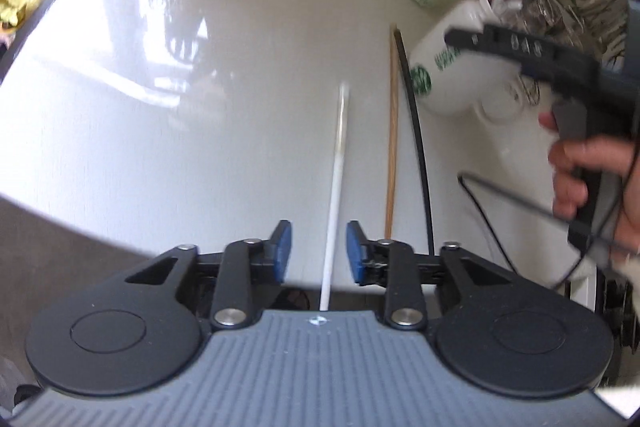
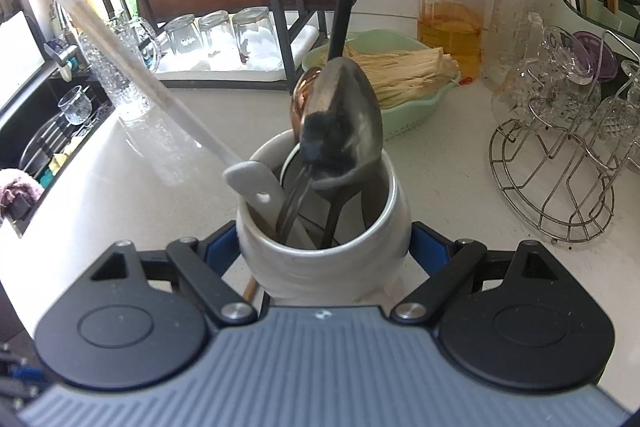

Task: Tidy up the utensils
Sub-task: 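Lift the white chopstick with the left tool off the counter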

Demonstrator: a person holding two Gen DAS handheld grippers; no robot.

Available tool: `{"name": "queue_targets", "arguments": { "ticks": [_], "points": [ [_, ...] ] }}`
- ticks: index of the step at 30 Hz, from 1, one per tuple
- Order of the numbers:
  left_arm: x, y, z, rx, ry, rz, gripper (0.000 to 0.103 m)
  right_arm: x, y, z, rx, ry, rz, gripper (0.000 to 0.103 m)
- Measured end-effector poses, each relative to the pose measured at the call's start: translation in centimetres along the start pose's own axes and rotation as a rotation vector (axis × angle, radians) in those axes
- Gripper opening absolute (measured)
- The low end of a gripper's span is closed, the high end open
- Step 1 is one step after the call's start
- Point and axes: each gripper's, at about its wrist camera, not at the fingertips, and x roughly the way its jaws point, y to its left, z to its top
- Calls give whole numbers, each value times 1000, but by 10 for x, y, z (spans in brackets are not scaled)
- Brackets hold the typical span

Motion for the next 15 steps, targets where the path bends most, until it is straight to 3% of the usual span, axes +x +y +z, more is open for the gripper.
{"name": "queue_targets", "arguments": {
  "ticks": [6, 15],
  "points": [
    [6, 5, -33, -31, 68, -32, 40, -1, -1, -2, -11, -11, 8, 92],
    [29, 4, -65, -18, 132, 6, 39, -1, -1, -5, -22, -30, 14, 91]
  ]
}}
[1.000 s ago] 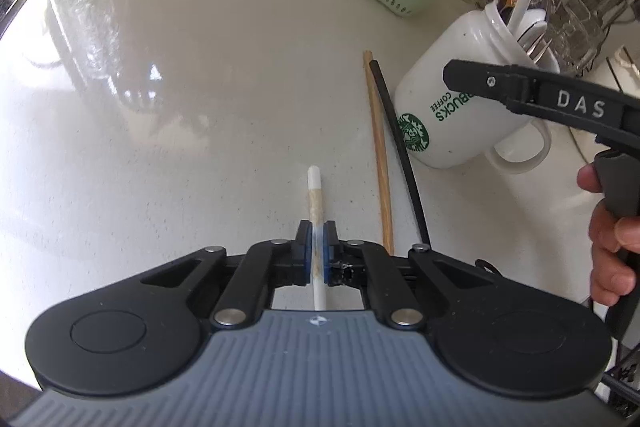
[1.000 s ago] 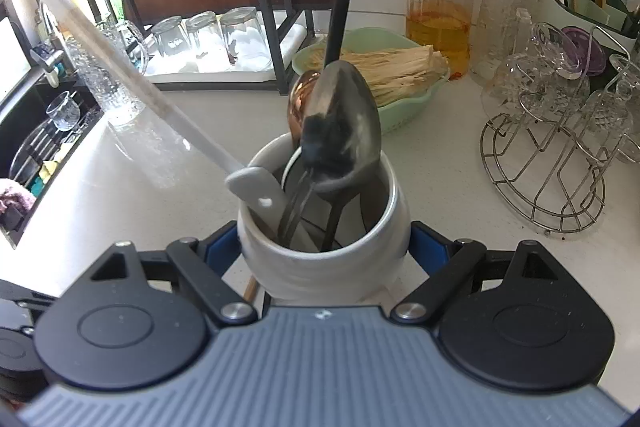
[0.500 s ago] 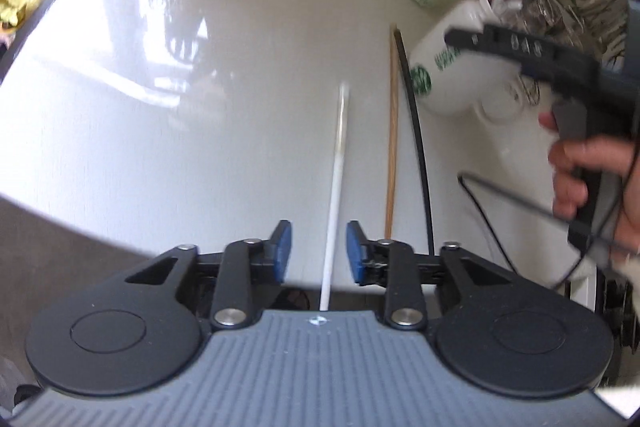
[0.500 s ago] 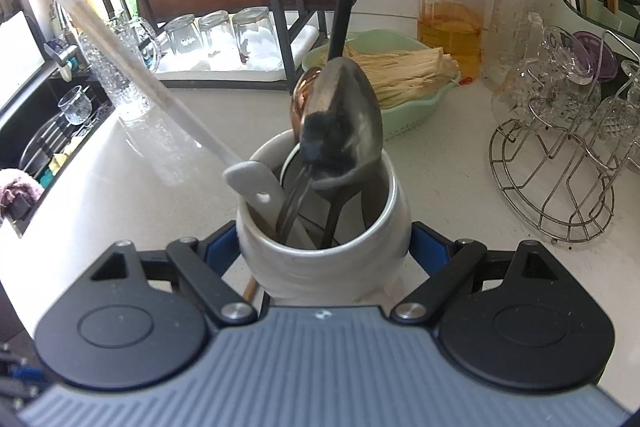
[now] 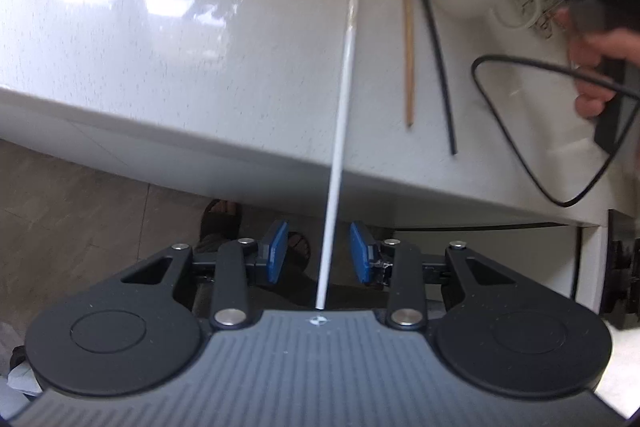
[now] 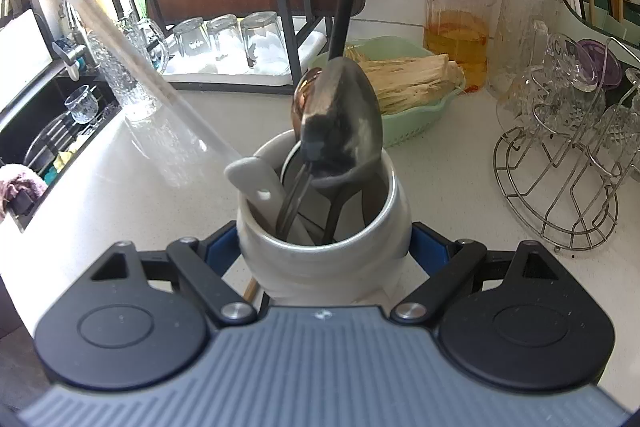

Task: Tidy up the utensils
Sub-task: 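Lift the white chopstick with the left tool off the counter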

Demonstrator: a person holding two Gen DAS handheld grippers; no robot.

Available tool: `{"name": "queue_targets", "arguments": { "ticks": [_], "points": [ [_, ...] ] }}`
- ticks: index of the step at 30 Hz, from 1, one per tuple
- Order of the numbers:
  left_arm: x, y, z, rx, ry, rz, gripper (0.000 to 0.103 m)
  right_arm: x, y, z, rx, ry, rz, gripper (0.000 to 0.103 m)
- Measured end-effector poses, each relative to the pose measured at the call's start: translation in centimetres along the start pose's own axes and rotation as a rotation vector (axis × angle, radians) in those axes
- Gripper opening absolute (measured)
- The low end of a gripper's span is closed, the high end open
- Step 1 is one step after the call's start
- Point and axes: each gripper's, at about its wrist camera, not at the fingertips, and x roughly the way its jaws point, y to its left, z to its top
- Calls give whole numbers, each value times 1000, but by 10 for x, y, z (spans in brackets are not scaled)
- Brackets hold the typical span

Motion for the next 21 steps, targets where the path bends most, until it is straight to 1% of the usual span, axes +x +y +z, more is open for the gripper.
{"name": "queue_targets", "arguments": {
  "ticks": [2, 4, 5, 7, 8, 9, 11, 14, 21],
  "points": [
    [3, 3, -1, -5, -6, 1, 38, 0, 0, -1, -2, -5, 1, 91],
    [5, 3, -3, 0, -6, 11, 30, -1, 1, -1, -3, -9, 0, 91],
    [6, 2, -3, 6, -4, 7, 28, -1, 1, -1, -2, -9, -1, 91],
    [7, 1, -2, 19, -5, 2, 15, -1, 2, -1, -1, -10, -4, 91],
    [6, 0, -2, 28, -5, -2, 13, -1, 2, -1, 0, -10, -6, 91],
    [6, -3, 0, 38, -7, 0, 8, -1, 2, -1, 1, -10, -7, 91],
    [2, -7, 4, 68, -13, 13, 6, -1, 2, -1, 5, -9, -9, 91],
    [-9, -9, 10, 88, -25, 8, 5, -1, 2, -1, 13, -10, -13, 91],
    [-53, -16, 27, 123, -73, 13, 5, -1, 4, -2, 29, -14, -26, 91]
  ]
}}
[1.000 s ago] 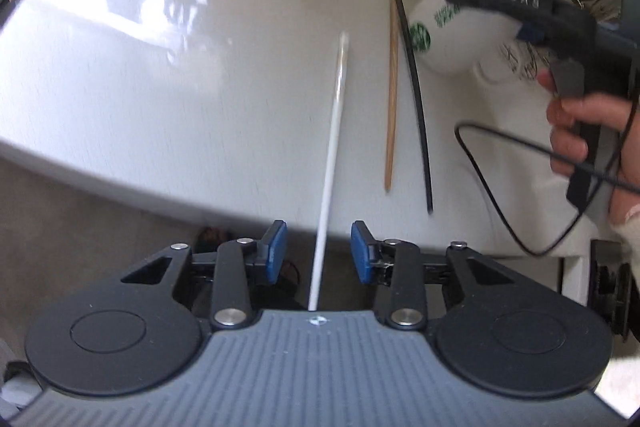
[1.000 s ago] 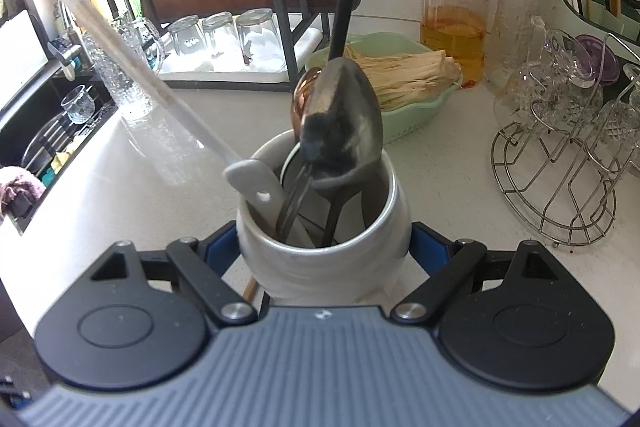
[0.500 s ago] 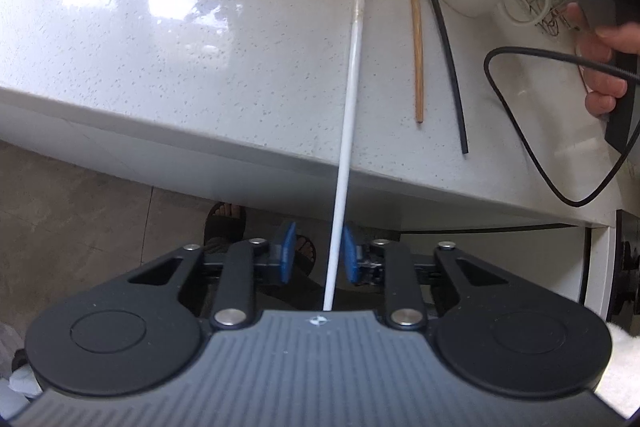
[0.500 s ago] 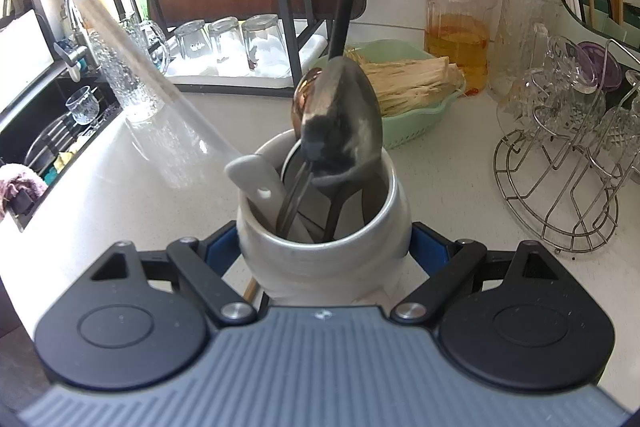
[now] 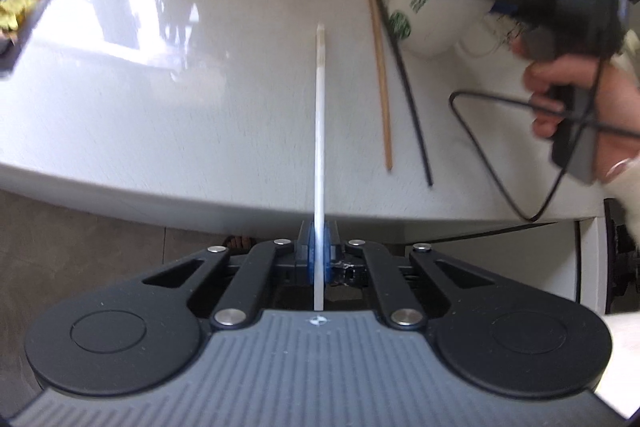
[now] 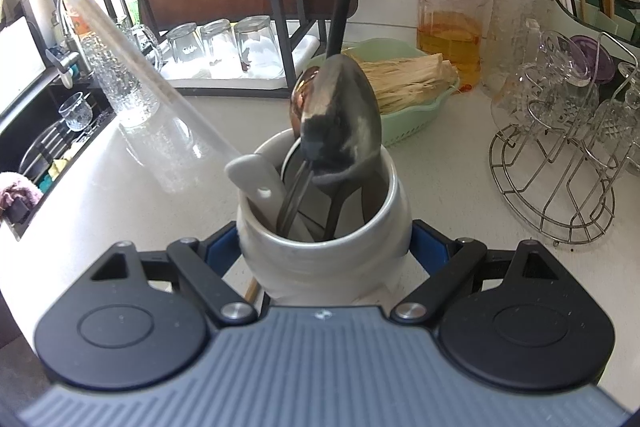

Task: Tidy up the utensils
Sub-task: 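Lift the white chopstick with the left tool off the counter, then carry the white chopstick with the left tool over the mug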

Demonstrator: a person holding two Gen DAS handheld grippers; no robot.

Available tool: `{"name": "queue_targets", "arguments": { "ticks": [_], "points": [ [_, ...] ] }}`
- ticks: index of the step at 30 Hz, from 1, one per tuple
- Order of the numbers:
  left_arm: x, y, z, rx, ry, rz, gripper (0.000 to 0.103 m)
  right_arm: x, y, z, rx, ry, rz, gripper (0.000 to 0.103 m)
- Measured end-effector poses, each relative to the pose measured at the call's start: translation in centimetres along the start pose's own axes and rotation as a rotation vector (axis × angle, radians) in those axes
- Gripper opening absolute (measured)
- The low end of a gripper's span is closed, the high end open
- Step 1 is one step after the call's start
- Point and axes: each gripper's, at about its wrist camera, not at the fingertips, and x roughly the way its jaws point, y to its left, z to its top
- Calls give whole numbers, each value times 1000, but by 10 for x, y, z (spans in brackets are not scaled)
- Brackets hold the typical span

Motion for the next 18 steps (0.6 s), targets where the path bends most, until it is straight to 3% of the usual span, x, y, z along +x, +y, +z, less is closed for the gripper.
{"name": "queue_targets", "arguments": {
  "ticks": [6, 18],
  "points": [
    [-39, -6, 23, 64, -27, -13, 5, -1, 1, -2, 6, -11, -7, 91],
    [-76, -15, 75, 225, -67, -10, 5, -2, 3, -4, 26, -29, -27, 91]
  ]
}}
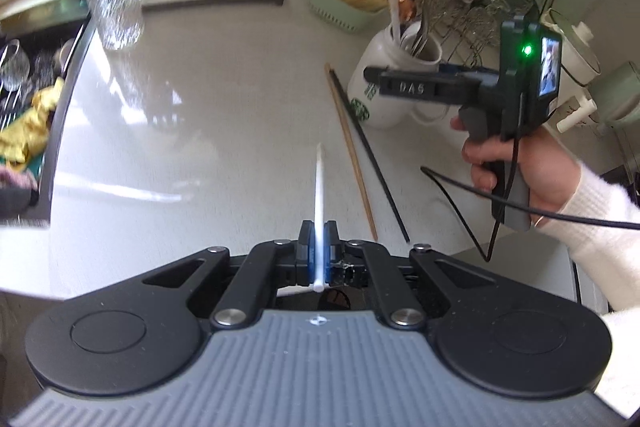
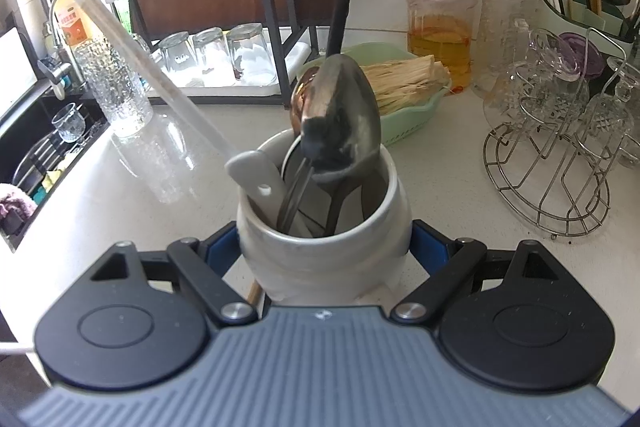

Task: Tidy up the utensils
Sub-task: 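Carry the white chopstick with the left tool over the mug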

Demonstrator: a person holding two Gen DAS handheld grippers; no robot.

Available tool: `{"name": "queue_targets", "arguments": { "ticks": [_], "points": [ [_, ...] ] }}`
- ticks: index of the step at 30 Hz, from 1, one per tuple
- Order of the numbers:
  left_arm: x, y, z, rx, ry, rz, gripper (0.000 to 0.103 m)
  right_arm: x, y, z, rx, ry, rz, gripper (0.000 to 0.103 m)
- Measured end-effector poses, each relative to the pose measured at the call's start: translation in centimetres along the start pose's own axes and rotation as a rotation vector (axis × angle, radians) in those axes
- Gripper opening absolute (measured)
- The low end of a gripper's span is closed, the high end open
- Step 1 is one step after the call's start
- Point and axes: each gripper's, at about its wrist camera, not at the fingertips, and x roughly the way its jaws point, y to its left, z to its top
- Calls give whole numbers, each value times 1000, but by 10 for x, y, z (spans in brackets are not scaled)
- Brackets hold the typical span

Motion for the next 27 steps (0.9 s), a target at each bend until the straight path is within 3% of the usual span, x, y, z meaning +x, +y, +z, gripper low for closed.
{"name": "queue_targets", "arguments": {
  "ticks": [27],
  "points": [
    [-19, -5, 55, 131, -163, -44, 5, -1, 5, -3, 45, -25, -52, 91]
  ]
}}
